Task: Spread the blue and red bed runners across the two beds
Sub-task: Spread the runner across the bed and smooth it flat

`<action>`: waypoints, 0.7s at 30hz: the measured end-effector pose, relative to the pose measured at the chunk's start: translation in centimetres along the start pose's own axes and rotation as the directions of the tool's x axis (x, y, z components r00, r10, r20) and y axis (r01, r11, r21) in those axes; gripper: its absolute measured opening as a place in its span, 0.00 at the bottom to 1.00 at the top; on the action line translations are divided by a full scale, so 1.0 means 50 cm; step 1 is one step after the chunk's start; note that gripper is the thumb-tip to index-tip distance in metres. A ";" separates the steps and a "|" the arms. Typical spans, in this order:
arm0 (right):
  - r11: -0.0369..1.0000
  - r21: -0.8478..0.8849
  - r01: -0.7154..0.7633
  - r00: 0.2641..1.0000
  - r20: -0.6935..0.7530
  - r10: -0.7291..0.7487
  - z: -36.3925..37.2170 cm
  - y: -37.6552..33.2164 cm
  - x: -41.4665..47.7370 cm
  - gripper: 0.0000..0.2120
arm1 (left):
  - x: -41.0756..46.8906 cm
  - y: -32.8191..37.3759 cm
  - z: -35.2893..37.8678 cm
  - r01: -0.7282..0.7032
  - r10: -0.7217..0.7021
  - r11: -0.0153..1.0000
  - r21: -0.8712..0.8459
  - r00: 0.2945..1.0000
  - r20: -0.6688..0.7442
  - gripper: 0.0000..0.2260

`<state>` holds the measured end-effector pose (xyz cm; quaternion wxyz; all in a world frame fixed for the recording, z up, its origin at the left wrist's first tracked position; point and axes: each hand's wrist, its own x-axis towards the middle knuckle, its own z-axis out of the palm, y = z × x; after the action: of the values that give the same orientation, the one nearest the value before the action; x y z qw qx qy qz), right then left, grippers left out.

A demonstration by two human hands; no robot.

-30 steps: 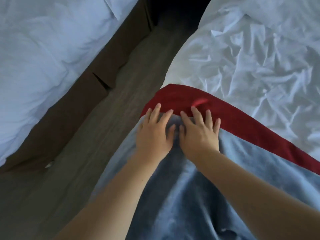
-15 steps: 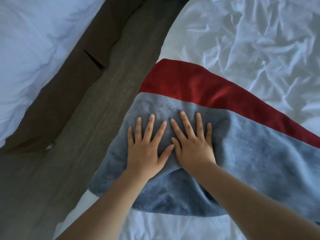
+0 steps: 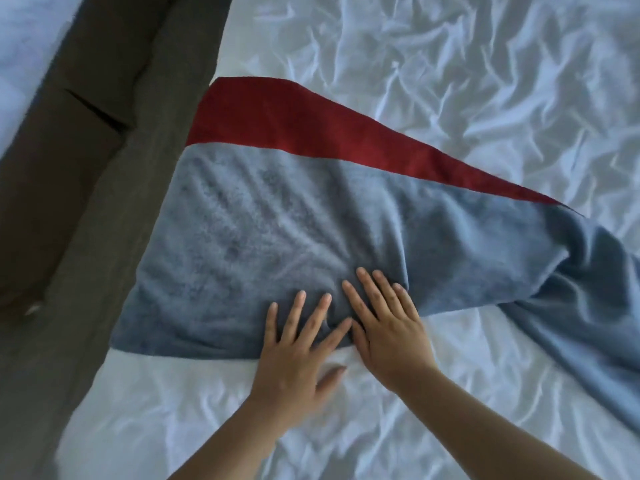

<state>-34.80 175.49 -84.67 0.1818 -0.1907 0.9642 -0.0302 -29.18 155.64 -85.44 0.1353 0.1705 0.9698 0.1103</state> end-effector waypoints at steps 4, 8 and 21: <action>0.992 0.048 -0.118 0.991 -0.058 0.121 0.012 0.044 -0.080 0.27 | 0.040 0.059 0.022 -0.047 0.045 0.999 -0.015 0.992 -0.121 0.27; 0.958 0.076 -0.277 0.961 0.026 0.276 0.041 0.071 -0.146 0.28 | 0.087 0.079 0.037 -0.092 0.082 0.995 -0.025 0.961 -0.264 0.23; 0.916 0.198 -0.349 0.936 0.022 0.352 0.036 0.161 -0.177 0.27 | 0.098 0.122 0.039 -0.149 0.124 0.988 -0.027 0.897 -0.425 0.19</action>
<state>-29.38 186.31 -84.37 0.1957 0.0044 0.9761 -0.0945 -31.18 163.31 -86.79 -0.0805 0.2063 0.9580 0.1824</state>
